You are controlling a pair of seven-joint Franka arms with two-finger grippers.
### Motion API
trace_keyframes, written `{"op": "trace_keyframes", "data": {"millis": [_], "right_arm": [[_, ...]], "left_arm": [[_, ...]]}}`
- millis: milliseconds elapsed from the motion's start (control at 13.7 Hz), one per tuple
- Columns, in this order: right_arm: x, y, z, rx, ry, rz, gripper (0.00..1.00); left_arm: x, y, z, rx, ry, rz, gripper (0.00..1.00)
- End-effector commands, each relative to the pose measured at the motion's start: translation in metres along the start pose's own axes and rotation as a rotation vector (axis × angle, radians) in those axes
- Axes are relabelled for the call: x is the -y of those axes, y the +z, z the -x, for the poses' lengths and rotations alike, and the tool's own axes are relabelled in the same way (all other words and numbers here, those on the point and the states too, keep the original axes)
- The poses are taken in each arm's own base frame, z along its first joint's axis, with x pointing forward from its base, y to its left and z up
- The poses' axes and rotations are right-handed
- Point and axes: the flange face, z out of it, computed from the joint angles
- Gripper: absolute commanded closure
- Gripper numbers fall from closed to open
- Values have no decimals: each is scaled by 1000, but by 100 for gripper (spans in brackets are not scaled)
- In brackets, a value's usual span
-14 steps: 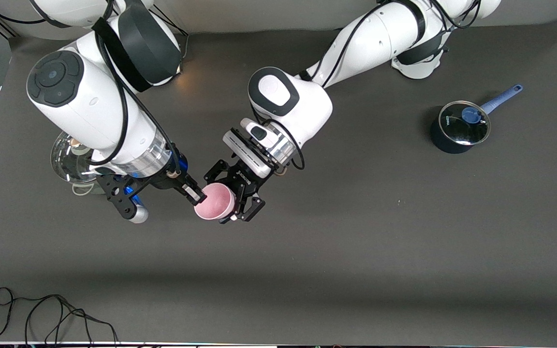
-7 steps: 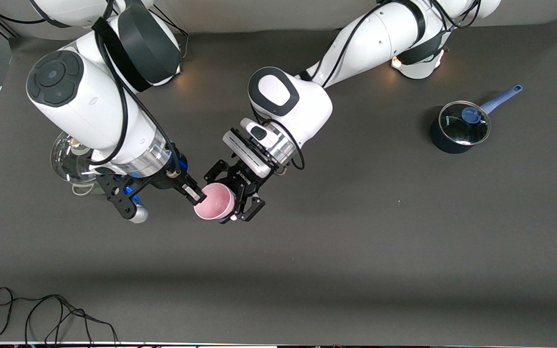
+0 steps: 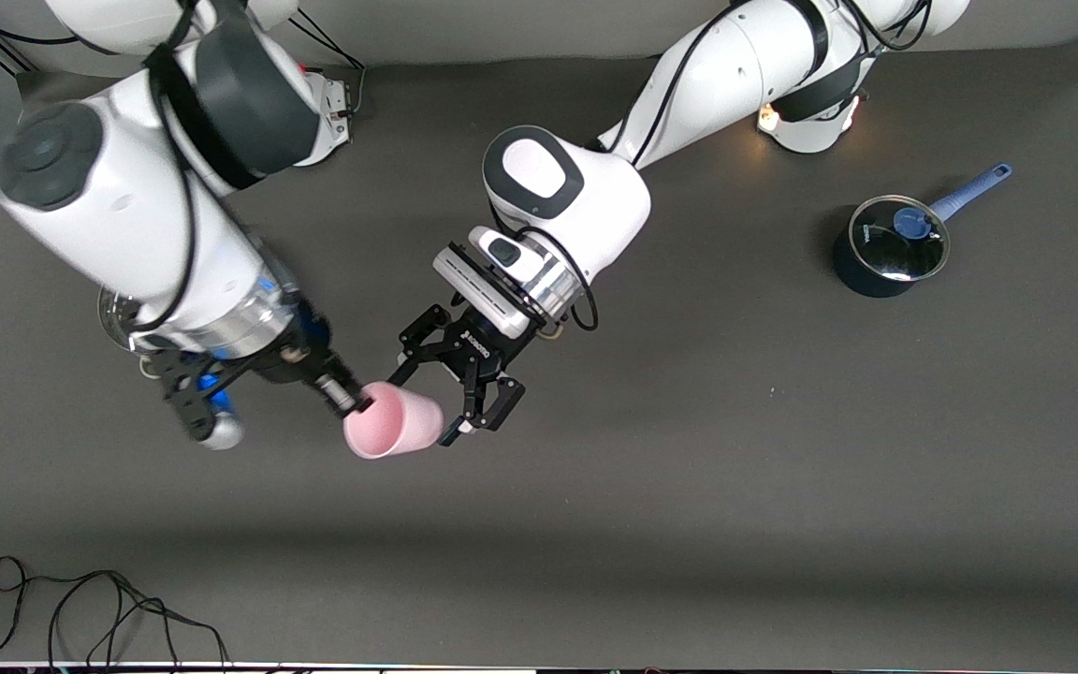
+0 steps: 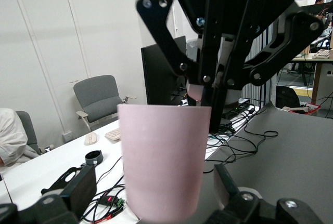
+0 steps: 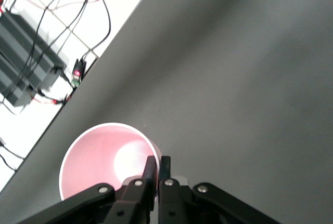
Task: Transfer pink cup from left to right arm
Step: 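Open the left gripper while the right gripper pulls the cup away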
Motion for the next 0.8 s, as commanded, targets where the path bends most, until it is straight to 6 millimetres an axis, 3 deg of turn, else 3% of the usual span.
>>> {"op": "trace_keyframes", "data": {"millis": [0,218,291,437,583,728], "right_arm": [[-8,-7,-34,-27,-8,-17,100],[-30,-15,-87,-54,6,-16,100],[-39,-18,-104,-73,6,-9,100],[-58,-23,-137,-138,-9,36,100],[-74,-23,-158,-198,-128,124,100],[-105,-23,-197,-185,-230,194,100]], "left_arm": [[0,-2,-6,-7,-12,-7,0],[8,-1,-5,-8,4,-6,0],[25,-2,-7,-11,8,-5,0],[51,-5,7,25,37,19,0],[79,-9,13,41,52,70,0],[113,-16,23,58,64,126,0]]}}
